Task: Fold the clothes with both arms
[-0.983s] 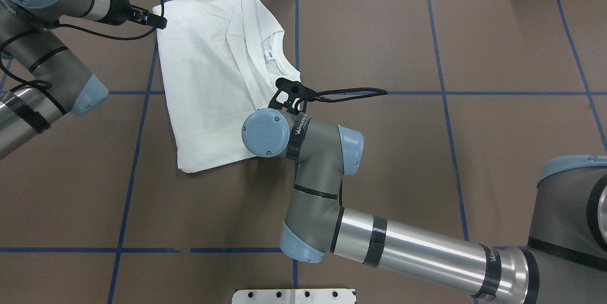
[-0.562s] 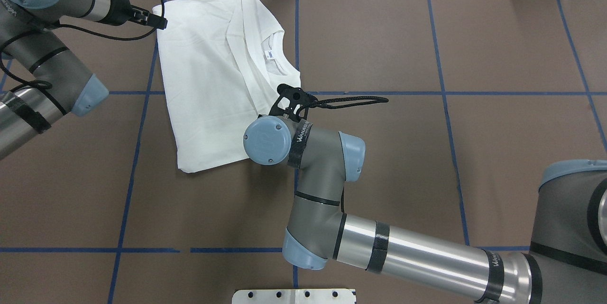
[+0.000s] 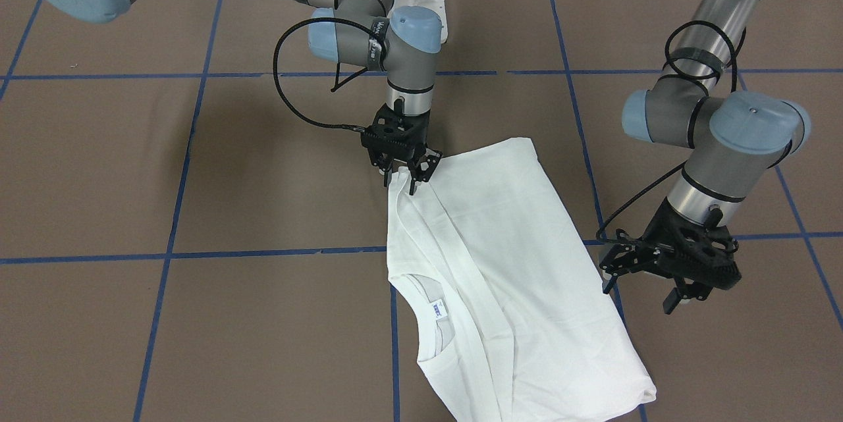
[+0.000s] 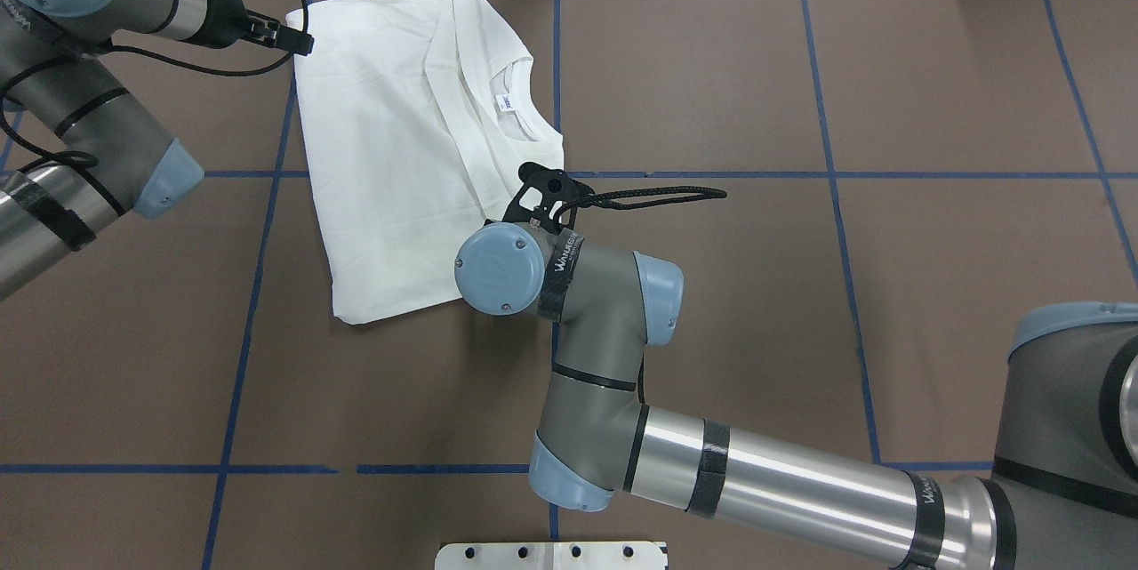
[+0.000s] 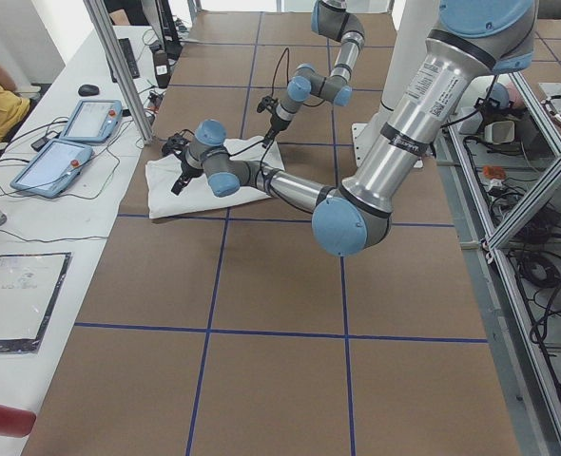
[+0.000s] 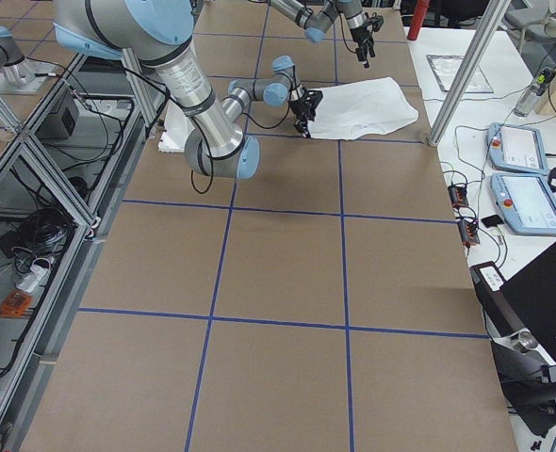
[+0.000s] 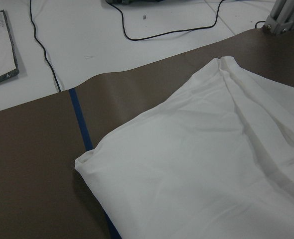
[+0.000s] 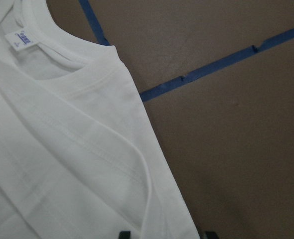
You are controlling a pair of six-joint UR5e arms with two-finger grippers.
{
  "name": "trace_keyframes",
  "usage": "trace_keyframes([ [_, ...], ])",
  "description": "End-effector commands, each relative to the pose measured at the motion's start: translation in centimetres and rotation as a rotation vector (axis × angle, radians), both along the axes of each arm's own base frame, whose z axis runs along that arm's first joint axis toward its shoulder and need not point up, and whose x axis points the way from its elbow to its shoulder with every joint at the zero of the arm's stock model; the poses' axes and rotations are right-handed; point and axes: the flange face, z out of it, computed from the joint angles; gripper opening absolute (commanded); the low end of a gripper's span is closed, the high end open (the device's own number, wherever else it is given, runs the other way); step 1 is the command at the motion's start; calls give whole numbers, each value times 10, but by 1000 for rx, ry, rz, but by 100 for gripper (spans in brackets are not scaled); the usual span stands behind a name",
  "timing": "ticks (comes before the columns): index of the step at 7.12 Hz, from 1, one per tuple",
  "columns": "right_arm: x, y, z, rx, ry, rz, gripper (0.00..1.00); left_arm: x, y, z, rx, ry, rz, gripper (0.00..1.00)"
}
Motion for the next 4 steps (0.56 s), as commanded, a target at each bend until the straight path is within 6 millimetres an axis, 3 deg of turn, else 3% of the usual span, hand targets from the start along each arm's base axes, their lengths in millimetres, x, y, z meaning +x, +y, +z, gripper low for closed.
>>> trace_keyframes([
  [1,2,1,-3,4,-8,-1,0,0,0,0,0,0,0,100],
  [4,4,2,-3,7,-3,-7,0,1,0,0,0,0,1,100],
])
